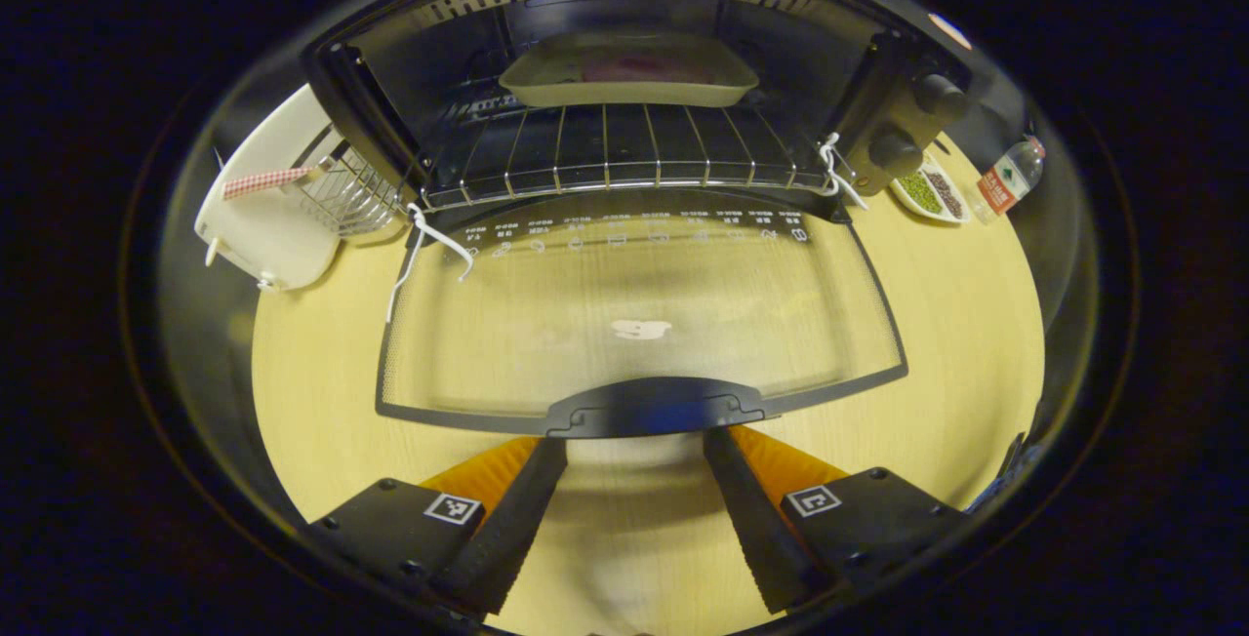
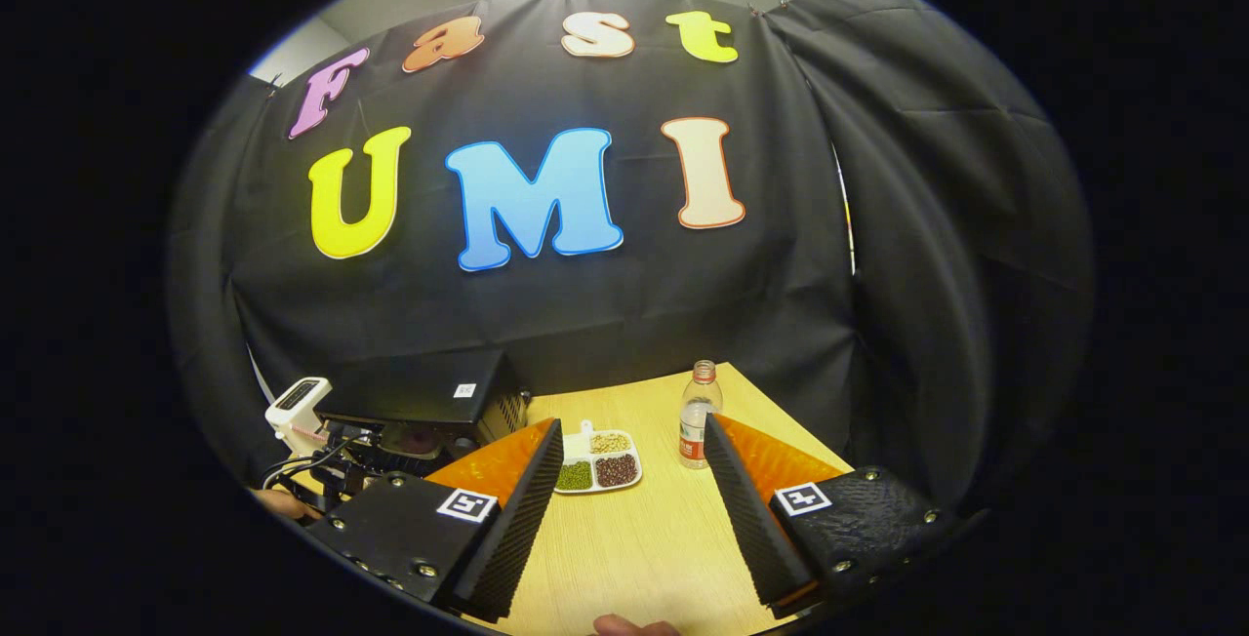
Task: Open the electric oven with the left hand, put the food in, and close the electric oven.
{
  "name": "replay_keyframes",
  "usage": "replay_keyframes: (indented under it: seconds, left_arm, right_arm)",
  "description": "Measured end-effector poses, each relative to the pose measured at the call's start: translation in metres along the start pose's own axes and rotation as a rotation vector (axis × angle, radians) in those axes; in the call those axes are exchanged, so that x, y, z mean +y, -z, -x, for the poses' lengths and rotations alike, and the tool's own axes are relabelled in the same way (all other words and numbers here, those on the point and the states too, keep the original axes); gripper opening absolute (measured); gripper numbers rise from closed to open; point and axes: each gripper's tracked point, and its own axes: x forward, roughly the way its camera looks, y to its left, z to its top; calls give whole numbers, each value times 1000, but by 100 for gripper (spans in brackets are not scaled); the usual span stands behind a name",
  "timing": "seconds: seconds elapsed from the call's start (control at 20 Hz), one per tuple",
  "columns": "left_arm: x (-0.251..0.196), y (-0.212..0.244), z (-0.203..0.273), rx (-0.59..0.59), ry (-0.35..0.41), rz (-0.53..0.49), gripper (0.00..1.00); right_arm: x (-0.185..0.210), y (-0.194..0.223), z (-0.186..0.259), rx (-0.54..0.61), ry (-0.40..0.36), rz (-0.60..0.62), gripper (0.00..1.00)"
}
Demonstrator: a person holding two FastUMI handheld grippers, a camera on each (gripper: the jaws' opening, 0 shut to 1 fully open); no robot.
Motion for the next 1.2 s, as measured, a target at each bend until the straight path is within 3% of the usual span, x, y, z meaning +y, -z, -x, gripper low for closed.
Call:
replay_keyframes:
  seconds: [1.2]
  left_arm:
    - [-1, -19, 68, -192, -25, -33, 98]
  right_arm:
    - [44, 1, 1, 8, -102, 49, 88]
